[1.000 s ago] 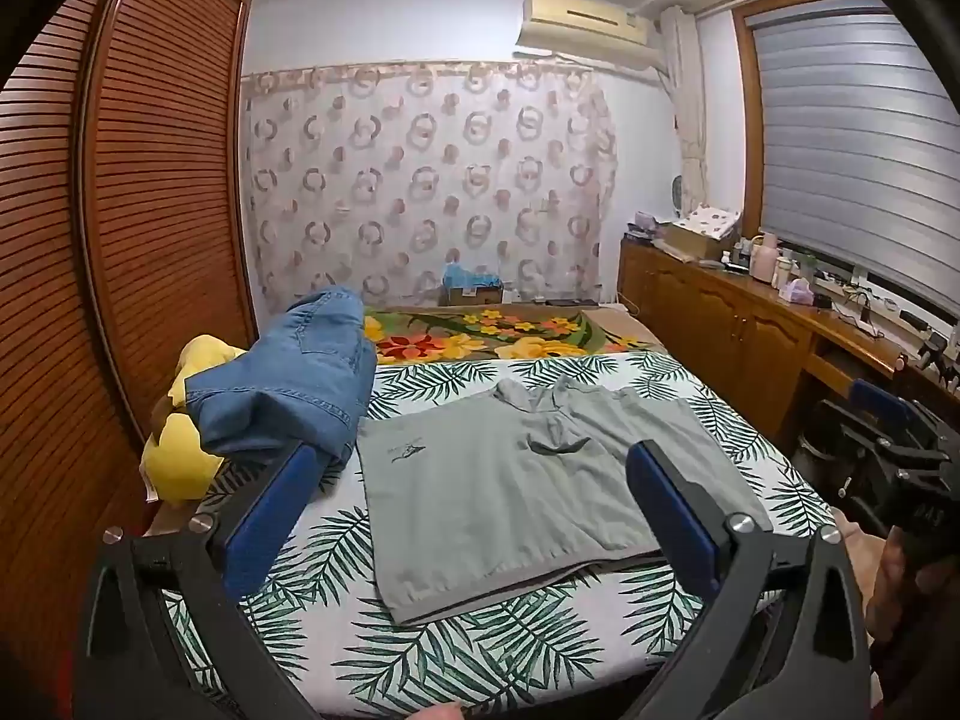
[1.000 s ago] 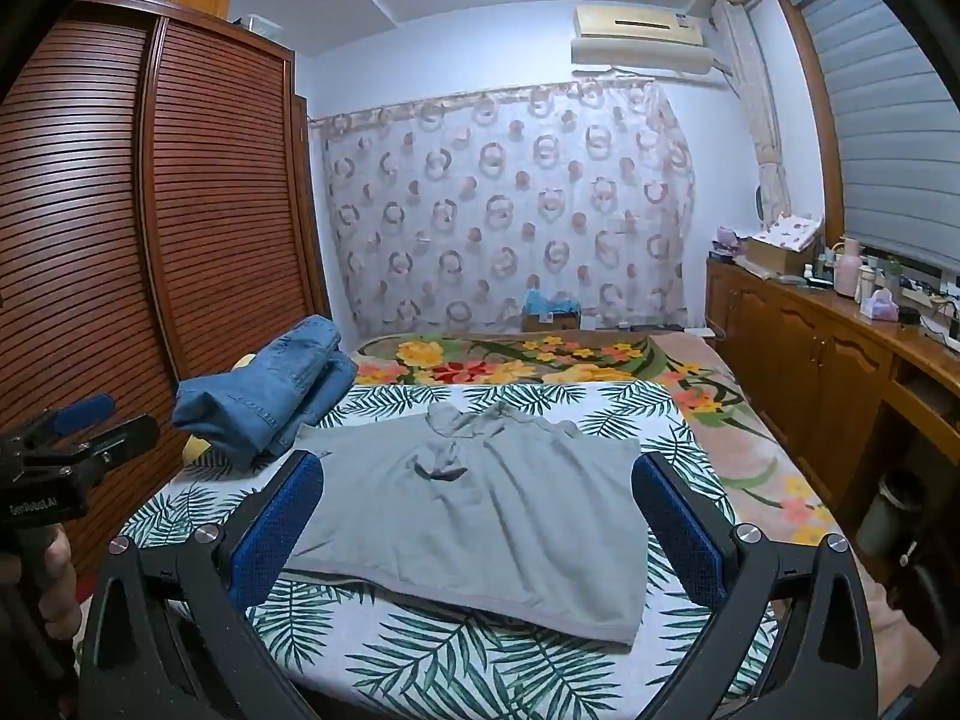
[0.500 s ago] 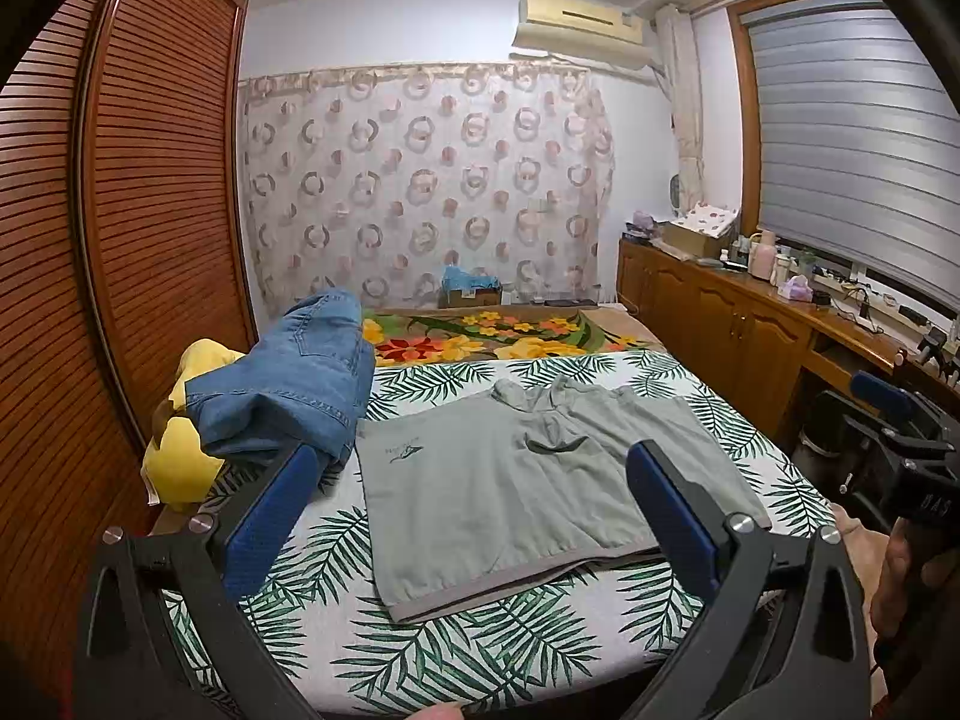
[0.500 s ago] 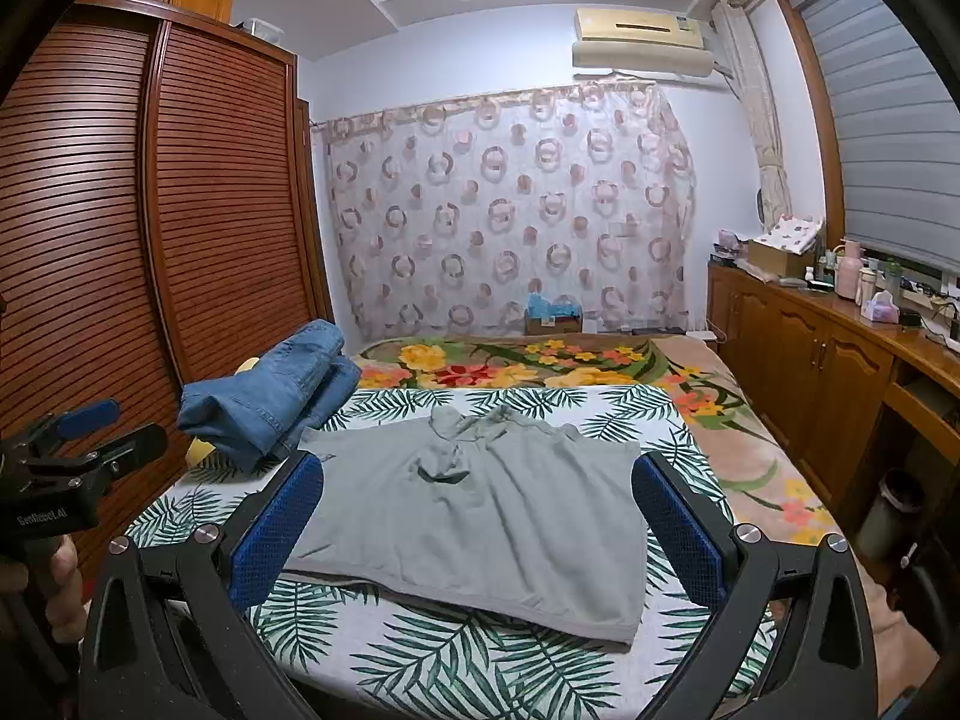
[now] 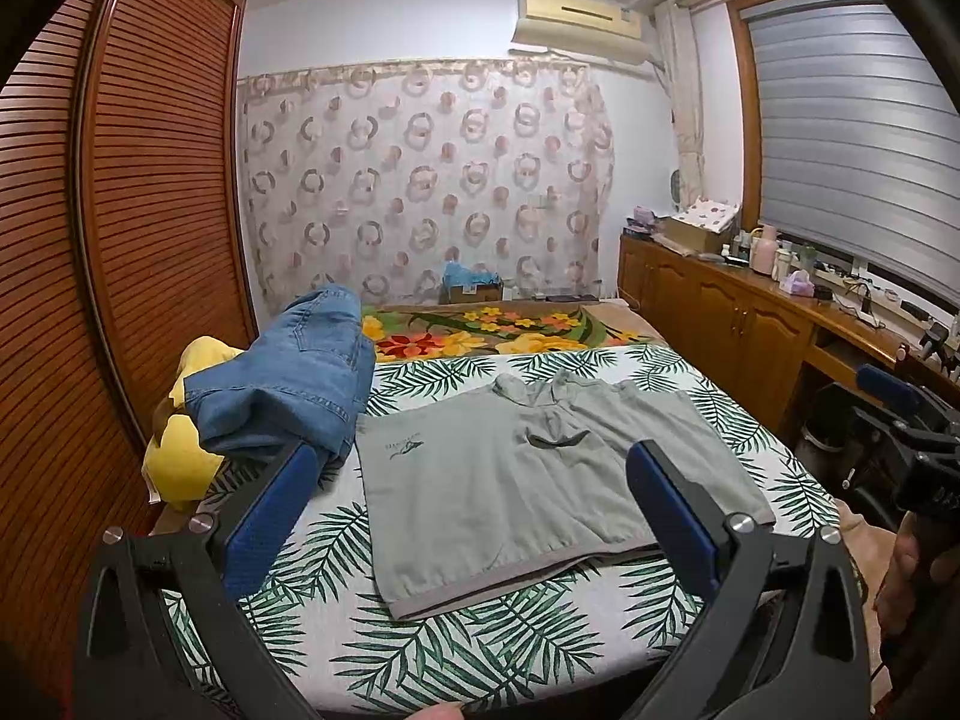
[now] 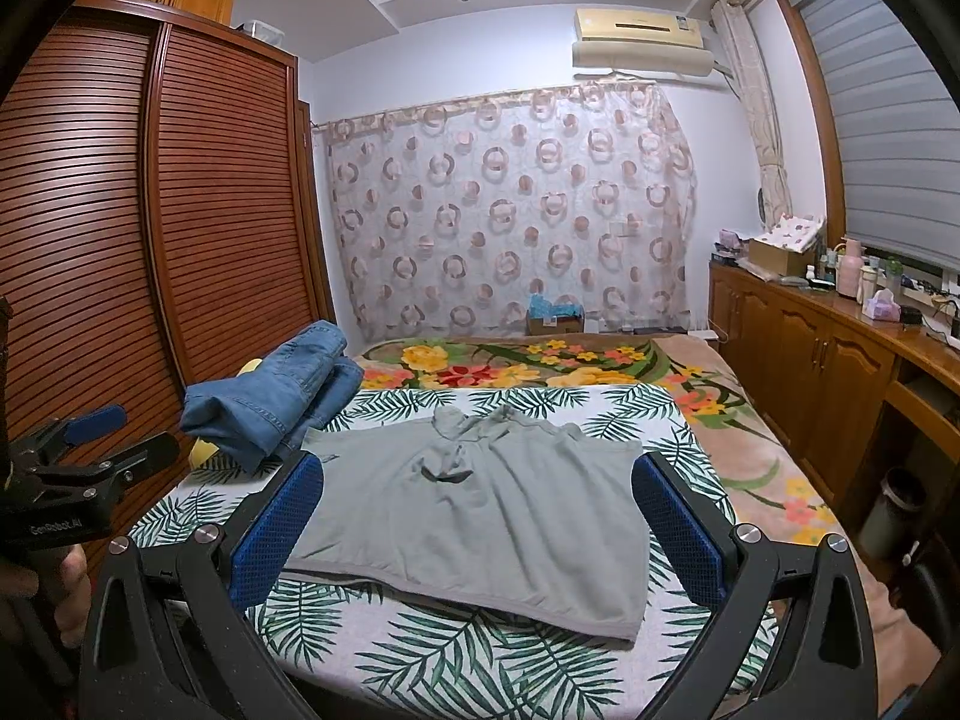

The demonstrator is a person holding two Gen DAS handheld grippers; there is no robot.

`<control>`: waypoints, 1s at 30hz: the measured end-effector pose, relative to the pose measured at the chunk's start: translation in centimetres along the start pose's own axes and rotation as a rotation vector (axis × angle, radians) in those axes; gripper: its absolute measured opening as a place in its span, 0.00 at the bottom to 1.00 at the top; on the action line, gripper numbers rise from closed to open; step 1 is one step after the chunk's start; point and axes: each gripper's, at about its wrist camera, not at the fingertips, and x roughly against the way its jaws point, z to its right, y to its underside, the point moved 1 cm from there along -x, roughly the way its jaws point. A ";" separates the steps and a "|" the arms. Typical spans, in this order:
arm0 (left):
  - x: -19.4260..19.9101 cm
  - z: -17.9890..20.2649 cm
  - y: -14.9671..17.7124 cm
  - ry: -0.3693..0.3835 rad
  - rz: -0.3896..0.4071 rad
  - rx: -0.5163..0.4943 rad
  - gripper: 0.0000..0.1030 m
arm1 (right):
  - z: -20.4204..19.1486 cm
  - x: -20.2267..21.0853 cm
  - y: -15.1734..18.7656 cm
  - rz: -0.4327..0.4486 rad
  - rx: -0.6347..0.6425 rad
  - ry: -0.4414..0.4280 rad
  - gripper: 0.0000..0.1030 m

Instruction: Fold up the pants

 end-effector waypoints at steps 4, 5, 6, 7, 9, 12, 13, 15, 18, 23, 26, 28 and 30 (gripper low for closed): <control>0.0 0.0 0.0 -0.001 0.000 -0.003 1.00 | -0.1 0.0 0.1 0.000 0.000 -0.001 1.00; 0.0 0.0 0.0 0.000 0.000 -0.004 1.00 | 0.0 0.0 0.1 -0.001 0.000 0.000 1.00; -0.1 0.0 0.0 -0.002 -0.001 -0.004 1.00 | 0.0 0.0 0.1 -0.001 -0.001 -0.001 1.00; -0.1 0.0 0.0 -0.002 -0.001 -0.005 1.00 | -0.1 0.1 0.1 -0.001 0.000 -0.001 1.00; -0.1 0.0 0.0 -0.002 -0.001 -0.005 1.00 | -0.1 0.1 0.1 0.000 -0.001 -0.001 1.00; -0.1 0.1 0.0 -0.003 -0.002 -0.006 1.00 | -0.1 0.1 0.1 0.003 -0.001 0.000 1.00; 0.0 0.1 0.0 -0.002 -0.001 -0.006 1.00 | -0.1 0.1 0.1 0.004 -0.002 0.000 1.00; -0.1 0.1 0.0 -0.003 -0.002 -0.006 1.00 | -0.1 0.1 0.2 0.003 -0.004 0.001 1.00; -0.1 0.1 0.0 -0.004 -0.002 -0.007 1.00 | -0.1 0.1 0.1 0.003 -0.005 0.000 1.00; 0.0 0.2 0.0 -0.004 0.000 -0.008 1.00 | -0.1 0.0 0.1 0.003 -0.007 -0.002 1.00; -0.1 0.2 0.0 -0.004 -0.002 -0.008 1.00 | -0.1 0.1 0.1 0.005 -0.007 -0.002 1.00; 0.0 0.2 0.0 -0.004 -0.002 -0.009 1.00 | -0.1 0.1 0.1 0.005 -0.007 -0.001 1.00; -0.1 0.1 0.0 -0.004 -0.002 -0.009 1.00 | -0.1 0.1 0.1 0.007 -0.008 0.000 1.00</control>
